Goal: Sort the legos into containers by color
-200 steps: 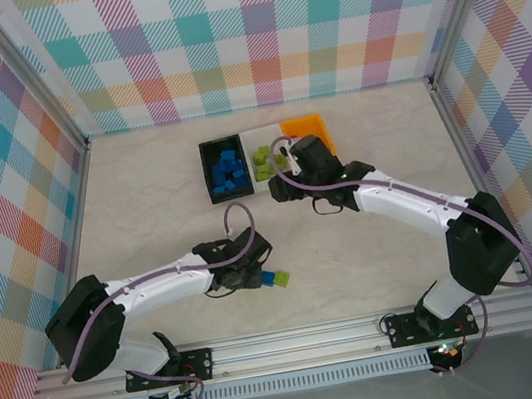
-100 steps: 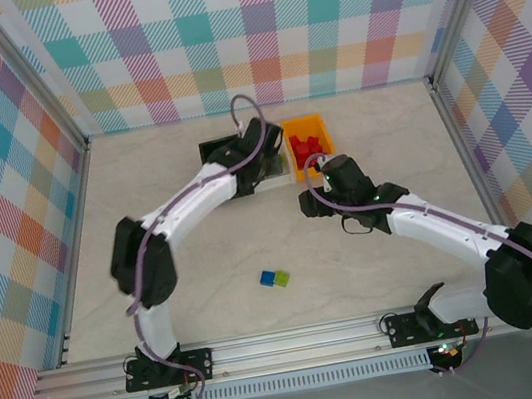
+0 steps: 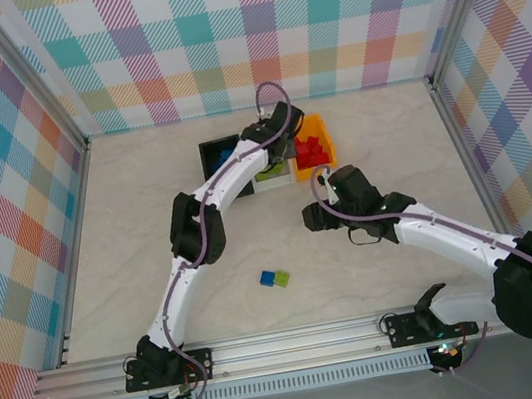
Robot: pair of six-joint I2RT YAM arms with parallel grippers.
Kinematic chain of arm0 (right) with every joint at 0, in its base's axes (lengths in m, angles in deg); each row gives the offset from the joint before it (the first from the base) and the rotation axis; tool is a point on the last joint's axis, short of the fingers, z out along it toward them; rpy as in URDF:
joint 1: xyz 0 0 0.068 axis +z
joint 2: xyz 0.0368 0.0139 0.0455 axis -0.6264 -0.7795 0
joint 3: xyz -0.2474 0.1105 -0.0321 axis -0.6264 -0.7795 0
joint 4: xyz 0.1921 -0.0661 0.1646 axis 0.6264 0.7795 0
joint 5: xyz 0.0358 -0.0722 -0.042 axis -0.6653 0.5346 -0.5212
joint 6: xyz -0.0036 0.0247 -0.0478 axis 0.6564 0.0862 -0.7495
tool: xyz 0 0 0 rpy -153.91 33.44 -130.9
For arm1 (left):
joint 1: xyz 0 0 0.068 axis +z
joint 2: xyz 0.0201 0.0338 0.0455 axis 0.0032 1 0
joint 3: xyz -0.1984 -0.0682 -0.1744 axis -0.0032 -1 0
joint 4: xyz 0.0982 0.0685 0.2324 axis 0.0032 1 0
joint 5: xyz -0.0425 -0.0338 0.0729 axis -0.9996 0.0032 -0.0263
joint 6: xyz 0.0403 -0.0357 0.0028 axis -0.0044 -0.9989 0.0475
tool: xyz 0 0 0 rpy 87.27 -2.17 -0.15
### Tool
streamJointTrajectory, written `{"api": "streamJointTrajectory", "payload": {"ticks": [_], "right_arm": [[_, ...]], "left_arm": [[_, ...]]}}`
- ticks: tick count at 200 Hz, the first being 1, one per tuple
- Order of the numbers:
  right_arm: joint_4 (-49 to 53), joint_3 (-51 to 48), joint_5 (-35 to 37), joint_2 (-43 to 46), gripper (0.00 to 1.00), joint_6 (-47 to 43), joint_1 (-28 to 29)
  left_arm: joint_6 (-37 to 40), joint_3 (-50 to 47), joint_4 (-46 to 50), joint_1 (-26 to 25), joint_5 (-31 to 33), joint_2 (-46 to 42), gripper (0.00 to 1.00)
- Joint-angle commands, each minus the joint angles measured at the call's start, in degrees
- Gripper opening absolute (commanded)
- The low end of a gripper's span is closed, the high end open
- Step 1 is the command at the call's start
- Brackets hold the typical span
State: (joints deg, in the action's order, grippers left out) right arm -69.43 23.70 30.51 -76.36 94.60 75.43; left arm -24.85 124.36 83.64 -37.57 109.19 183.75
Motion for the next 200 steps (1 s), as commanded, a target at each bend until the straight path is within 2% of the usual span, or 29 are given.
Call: {"api": "streamJointTrajectory", "payload": {"ticks": [1,19,50,78,107,131,164,177,200], "right_arm": [[-1.24,-2.07,-5.08,1.65,0.69,-0.89,0.92],[-2.20,-1.93,-8.61,0.51,0.70,-3.01,2.50],[-1.54,2.46,-10.47,-6.38,0.72,-6.89,7.61],[-0.15,8.24,-9.50,-14.52,0.72,-10.51,13.29],[1.65,15.12,-8.56,-23.70,0.72,-13.77,18.01],[4.21,19.51,-6.91,-29.91,0.71,-15.74,20.38],[5.99,20.50,-5.42,-33.47,0.70,-17.07,22.22],[7.00,20.95,-4.12,-34.76,0.69,-17.78,23.18],[8.63,21.75,-1.45,-36.54,0.65,-18.75,24.34]], "left_arm": [[0.27,-3.60,0.16,-1.02,-0.71,-6.71,0.69],[-1.19,-12.13,-4.70,-2.15,-1.92,-14.95,0.79],[-4.99,-35.91,-16.37,-3.36,-4.34,-34.90,1.00],[-6.84,-57.71,-20.64,-5.62,-2.13,-53.34,1.00],[-10.73,-75.61,-16.48,-6.10,4.55,-73.41,1.00],[-13.48,-83.35,-8.98,-5.69,6.65,-86.70,1.00],[-16.27,-89.08,-0.93,-3.21,6.34,-94.61,1.00],[-16.69,-91.31,-0.96,-0.49,3.96,-96.18,1.00],[-17.26,-93.83,-3.48,5.62,-3.86,-96.63,1.00]]}}
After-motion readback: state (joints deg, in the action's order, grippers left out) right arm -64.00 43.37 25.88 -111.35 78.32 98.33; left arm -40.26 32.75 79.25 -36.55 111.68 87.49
